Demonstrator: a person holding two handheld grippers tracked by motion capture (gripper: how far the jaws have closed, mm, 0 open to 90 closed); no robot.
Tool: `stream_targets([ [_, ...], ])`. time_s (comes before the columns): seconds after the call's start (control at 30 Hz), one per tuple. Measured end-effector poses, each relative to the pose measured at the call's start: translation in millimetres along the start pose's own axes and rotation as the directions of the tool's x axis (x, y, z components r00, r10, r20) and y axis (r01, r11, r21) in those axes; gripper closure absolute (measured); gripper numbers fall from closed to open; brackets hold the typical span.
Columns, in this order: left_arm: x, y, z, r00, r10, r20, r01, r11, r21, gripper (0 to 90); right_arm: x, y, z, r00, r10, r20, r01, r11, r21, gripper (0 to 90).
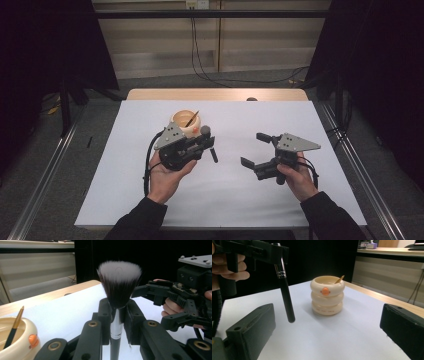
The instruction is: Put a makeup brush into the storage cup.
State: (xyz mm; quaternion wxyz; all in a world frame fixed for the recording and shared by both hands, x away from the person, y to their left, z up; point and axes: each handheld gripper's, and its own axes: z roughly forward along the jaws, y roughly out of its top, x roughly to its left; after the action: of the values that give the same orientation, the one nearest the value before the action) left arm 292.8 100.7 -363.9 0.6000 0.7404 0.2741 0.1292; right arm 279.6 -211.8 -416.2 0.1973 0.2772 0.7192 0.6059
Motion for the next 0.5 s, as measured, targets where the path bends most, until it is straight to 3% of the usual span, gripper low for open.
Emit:
stream_targets([
  [0.03,-0.5,0.0,0.0,0.9999,-0.015,-0.008,0.015,0.9999,-0.005,77.4,0.1,-1.0,-1.7,0.9999,0.007,0.013,-0.007,1.000,0.001,0.0],
  [0.07,0.7,0.5,-0.8,0.9999,-0.001,-0.014,0.001,1.0000,0.002,77.4,0.0,-2.3,-2.8,0.9996,0.008,0.027,-0.008,1.000,-0.007,0.1],
  [0.17,0.7,1.0,-0.3,0.9998,-0.017,-0.007,0.016,0.9998,-0.007,77.4,-0.7,-9.0,-8.6,0.9984,0.019,0.052,-0.019,1.000,-0.005,0.1],
  [0.27,2.0,2.4,-2.2,0.9999,-0.005,-0.013,0.005,1.0000,0.001,77.4,-1.8,-10.7,-13.2,0.9967,0.028,0.076,-0.027,1.000,-0.014,0.4],
  [0.5,8.2,5.0,-10.1,0.9996,-0.006,-0.027,0.005,0.9999,-0.009,77.4,-3.0,-14.2,-24.2,0.9935,0.015,0.113,-0.014,1.000,-0.006,0.6],
])
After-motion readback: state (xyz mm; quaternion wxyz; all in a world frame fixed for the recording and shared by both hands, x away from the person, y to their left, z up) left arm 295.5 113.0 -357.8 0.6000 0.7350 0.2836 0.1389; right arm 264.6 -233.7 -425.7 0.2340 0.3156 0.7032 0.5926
